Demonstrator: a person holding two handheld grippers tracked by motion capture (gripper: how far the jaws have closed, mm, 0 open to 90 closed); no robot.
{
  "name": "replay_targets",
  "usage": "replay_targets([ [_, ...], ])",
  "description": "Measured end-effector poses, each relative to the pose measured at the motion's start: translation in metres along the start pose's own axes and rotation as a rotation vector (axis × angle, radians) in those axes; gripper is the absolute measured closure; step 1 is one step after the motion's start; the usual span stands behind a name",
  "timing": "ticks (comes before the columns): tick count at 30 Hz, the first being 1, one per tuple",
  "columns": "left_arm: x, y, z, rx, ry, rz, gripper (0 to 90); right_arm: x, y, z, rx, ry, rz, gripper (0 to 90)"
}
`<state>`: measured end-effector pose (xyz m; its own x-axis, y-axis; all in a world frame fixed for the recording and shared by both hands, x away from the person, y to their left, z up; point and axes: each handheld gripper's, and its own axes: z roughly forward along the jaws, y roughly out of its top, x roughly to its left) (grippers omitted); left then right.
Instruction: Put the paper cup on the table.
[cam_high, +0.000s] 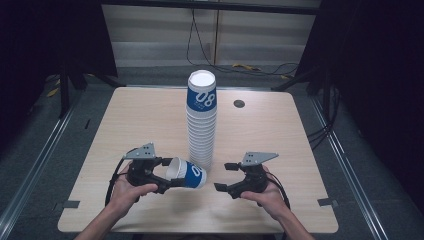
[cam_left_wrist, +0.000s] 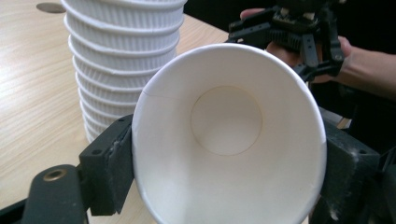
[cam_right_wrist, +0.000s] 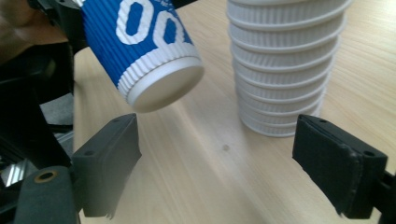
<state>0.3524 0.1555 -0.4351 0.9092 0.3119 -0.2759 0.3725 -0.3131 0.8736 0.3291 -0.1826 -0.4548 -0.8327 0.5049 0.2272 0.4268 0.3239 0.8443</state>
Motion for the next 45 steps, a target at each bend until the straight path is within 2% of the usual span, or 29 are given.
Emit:
replay_targets([
  [2, 0.002, 0.001, -0.002, -0.001, 0.001, -0.006, 18.5, -0.003, 0.000, 0.000, 0.003, -0.014, 0.006, 14.6],
  [5, 0.007, 0.003, -0.008, 0.034, 0.047, 0.001, 18.3, -0.006, 0.000, 0.000, 0.006, -0.054, -0.002, 16.2],
  [8, 0.012, 0.004, -0.013, 0.031, 0.053, -0.012, 18.3, -0.007, 0.000, -0.003, -0.012, -0.076, 0.006, 17.1],
  [10, 0.016, 0.005, -0.017, 0.037, 0.079, -0.012, 18.4, -0.008, -0.001, -0.005, -0.009, -0.095, 0.012, 17.1],
  [12, 0.022, 0.005, -0.020, 0.042, 0.108, -0.041, 18.3, -0.008, -0.002, -0.007, -0.001, -0.117, 0.019, 17.0],
  [15, 0.028, 0.005, -0.024, 0.060, 0.147, -0.039, 18.2, -0.010, -0.003, -0.007, 0.015, -0.139, 0.023, 17.1],
  [19, 0.033, 0.009, -0.033, 0.045, 0.181, -0.036, 18.0, -0.011, -0.003, -0.008, 0.019, -0.153, 0.036, 16.8],
  [21, 0.037, 0.010, -0.039, 0.017, 0.186, -0.042, 17.9, -0.012, -0.003, -0.009, 0.021, -0.164, 0.037, 16.6],
  [24, 0.042, 0.012, -0.048, 0.020, 0.222, -0.047, 17.8, -0.013, -0.004, -0.011, 0.016, -0.179, 0.046, 16.1],
  [27, 0.045, 0.016, -0.059, 0.000, 0.237, -0.061, 17.8, -0.013, -0.004, -0.013, 0.012, -0.189, 0.051, 15.1],
  [33, 0.049, 0.024, -0.067, 0.042, 0.299, -0.043, 17.6, -0.011, -0.001, -0.016, 0.002, -0.212, 0.076, 14.1],
  [36, 0.053, 0.028, -0.067, 0.068, 0.323, -0.035, 17.5, -0.010, -0.001, -0.019, 0.020, -0.254, 0.080, 14.2],
  [37, 0.056, 0.028, -0.067, 0.074, 0.327, -0.039, 17.4, -0.010, -0.003, -0.022, 0.023, -0.284, 0.087, 14.2],
  [42, 0.072, 0.029, -0.062, 0.126, 0.358, -0.056, 17.3, -0.009, -0.007, -0.028, 0.011, -0.309, 0.090, 14.2],
  [45, 0.080, 0.028, -0.062, 0.163, 0.385, -0.054, 17.0, -0.007, -0.009, -0.028, 0.004, -0.303, 0.078, 14.2],
])
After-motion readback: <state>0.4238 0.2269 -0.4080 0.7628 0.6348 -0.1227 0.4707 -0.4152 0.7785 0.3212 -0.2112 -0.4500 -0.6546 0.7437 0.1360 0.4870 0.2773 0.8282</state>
